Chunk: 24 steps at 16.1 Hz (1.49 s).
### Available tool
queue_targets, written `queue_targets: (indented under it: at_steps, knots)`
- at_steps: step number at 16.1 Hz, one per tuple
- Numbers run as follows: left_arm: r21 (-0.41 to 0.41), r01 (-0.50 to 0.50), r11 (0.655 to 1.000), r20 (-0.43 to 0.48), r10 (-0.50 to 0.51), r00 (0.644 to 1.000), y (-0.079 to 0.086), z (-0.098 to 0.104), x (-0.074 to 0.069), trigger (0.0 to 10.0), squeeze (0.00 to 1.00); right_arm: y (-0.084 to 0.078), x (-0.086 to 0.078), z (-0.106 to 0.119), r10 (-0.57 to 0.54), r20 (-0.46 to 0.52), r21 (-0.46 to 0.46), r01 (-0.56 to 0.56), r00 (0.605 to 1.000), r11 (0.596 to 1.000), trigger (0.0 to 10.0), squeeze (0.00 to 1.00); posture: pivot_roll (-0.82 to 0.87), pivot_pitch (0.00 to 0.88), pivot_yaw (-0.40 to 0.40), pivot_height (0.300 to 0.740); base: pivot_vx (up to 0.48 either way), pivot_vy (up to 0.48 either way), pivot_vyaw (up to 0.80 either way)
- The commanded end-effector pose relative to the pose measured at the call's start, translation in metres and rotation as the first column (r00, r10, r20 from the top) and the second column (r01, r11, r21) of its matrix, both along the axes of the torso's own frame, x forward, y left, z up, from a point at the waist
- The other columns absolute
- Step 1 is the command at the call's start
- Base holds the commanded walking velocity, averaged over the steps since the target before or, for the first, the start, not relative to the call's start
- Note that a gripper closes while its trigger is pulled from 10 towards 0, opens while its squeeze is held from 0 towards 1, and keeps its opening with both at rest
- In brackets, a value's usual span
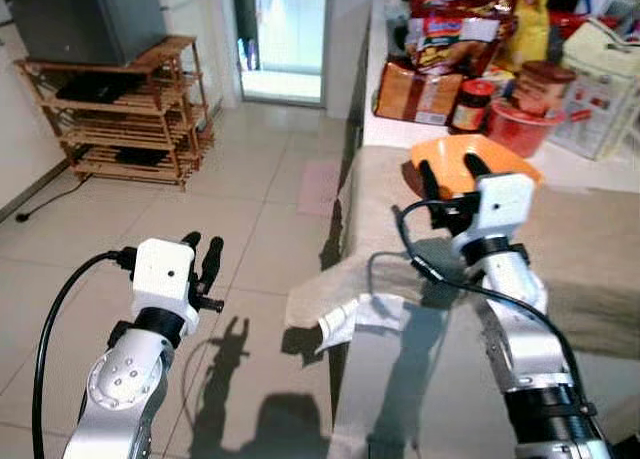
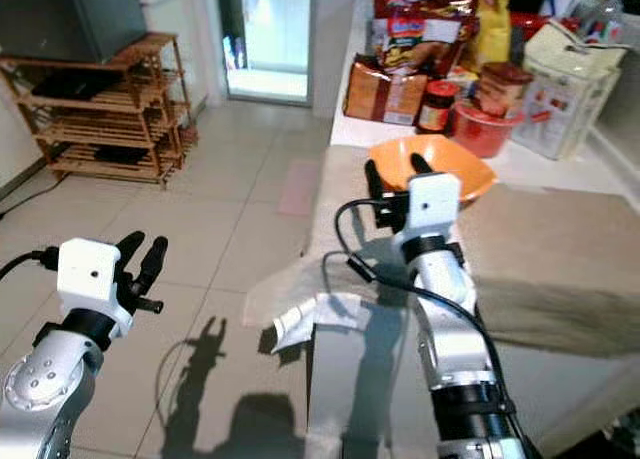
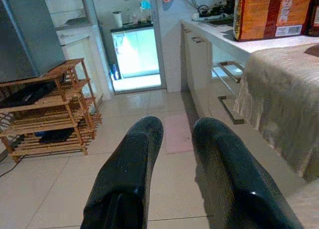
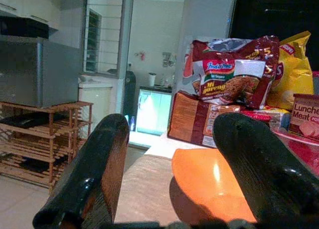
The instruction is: Setting the table
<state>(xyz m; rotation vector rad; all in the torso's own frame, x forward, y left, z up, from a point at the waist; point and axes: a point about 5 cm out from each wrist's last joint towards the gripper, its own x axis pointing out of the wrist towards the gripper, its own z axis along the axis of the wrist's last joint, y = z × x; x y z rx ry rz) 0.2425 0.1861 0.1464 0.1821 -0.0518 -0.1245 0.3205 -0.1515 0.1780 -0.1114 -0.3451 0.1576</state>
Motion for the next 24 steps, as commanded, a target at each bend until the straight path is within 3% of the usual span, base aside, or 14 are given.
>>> queue_targets:
  at_steps: [1,17,18,24]
  knots:
    - [-0.016,0.004,1.000,0.006,-0.004,1.000,-0.002,0.002,0.003,10.0,0.00,-0.002,-0.002,0.000,-0.007,-0.005,-0.004,0.007,1.000,1.000,10.0,0.00,0.04,0.000,-0.014,0.740,0.000,-0.461,0.00]
    - [0.043,-0.011,0.999,-0.007,0.012,1.000,-0.001,0.000,0.012,10.0,0.00,0.006,-0.009,-0.004,0.010,-0.010,-0.016,-0.010,1.000,1.000,10.0,0.00,0.04,0.000,-0.010,0.740,0.218,-0.365,0.00]
    - [0.016,-0.011,1.000,-0.015,0.012,1.000,0.000,0.000,0.012,10.0,1.00,0.005,-0.009,-0.005,0.005,-0.015,-0.015,-0.005,1.000,1.000,10.0,0.00,0.04,0.000,-0.010,0.740,0.000,0.000,0.00]
    - [0.017,0.005,1.000,-0.021,-0.004,1.000,0.001,0.002,0.016,10.0,1.00,0.005,-0.011,-0.014,-0.013,-0.055,-0.005,0.013,0.998,1.000,10.0,0.00,0.04,0.000,-0.005,0.740,0.000,0.000,0.00]
